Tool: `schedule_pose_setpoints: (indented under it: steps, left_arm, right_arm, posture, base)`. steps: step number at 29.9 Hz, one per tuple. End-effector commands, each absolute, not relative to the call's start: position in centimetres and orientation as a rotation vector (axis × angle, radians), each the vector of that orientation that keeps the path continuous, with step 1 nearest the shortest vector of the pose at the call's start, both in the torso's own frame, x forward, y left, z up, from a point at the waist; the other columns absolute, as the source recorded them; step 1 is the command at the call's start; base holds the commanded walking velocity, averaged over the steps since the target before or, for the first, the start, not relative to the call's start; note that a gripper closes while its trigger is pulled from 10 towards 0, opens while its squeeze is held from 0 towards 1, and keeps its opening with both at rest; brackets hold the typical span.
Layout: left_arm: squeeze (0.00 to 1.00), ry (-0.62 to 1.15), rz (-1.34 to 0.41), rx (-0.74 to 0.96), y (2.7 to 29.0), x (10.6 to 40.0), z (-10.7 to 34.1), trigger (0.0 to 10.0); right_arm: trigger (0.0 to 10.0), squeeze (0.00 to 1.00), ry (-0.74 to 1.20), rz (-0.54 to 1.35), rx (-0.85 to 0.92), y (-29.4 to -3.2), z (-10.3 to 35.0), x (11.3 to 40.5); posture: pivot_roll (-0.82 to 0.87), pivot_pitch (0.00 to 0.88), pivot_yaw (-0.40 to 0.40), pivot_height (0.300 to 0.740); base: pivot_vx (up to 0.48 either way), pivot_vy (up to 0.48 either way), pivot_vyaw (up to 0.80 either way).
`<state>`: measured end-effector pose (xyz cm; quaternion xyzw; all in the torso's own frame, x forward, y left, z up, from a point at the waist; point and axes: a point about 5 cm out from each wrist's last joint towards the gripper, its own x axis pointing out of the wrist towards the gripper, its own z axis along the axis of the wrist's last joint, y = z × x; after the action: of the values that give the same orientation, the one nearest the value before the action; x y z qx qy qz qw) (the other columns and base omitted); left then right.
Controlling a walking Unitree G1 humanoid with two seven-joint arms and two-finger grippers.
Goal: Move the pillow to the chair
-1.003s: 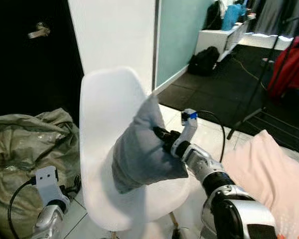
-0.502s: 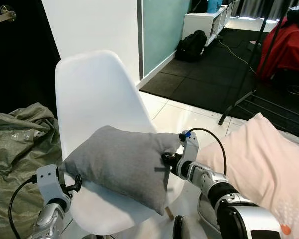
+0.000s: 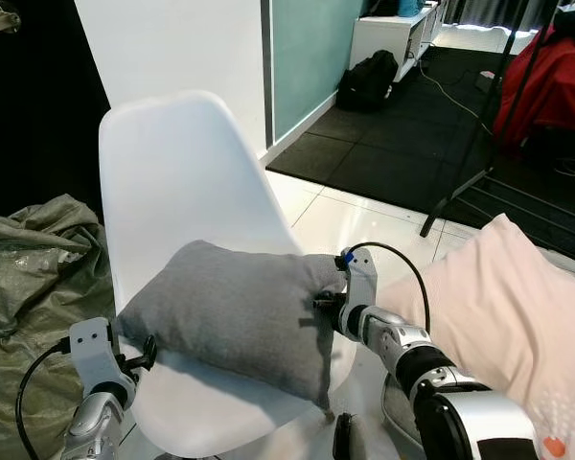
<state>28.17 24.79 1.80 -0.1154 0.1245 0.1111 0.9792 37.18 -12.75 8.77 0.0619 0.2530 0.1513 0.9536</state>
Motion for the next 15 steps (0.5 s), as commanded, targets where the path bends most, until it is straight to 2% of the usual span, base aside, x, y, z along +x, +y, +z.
schedule_pose_setpoints:
  steps: [1, 15]
  left_arm:
    - [0.0, 0.258, 0.234, -0.221, 25.21, 27.65, 1.53, 10.0]
    - [0.0, 0.26, 0.239, -0.219, 25.24, 27.47, 1.4, 10.0]
  right_arm:
    - [10.0, 0.0, 0.503, 0.329, 0.121, -11.96, 8.87, 37.22]
    - [10.0, 0.0, 0.5, 0.362, 0.096, -11.28, 8.88, 37.17]
  posture:
    - [0.0, 0.089, -0.006, 0.547]
    - [0.0, 0.088, -0.008, 0.512]
  base:
    - [0.0, 0.0, 0.0]
    - [0.0, 0.0, 0.0]
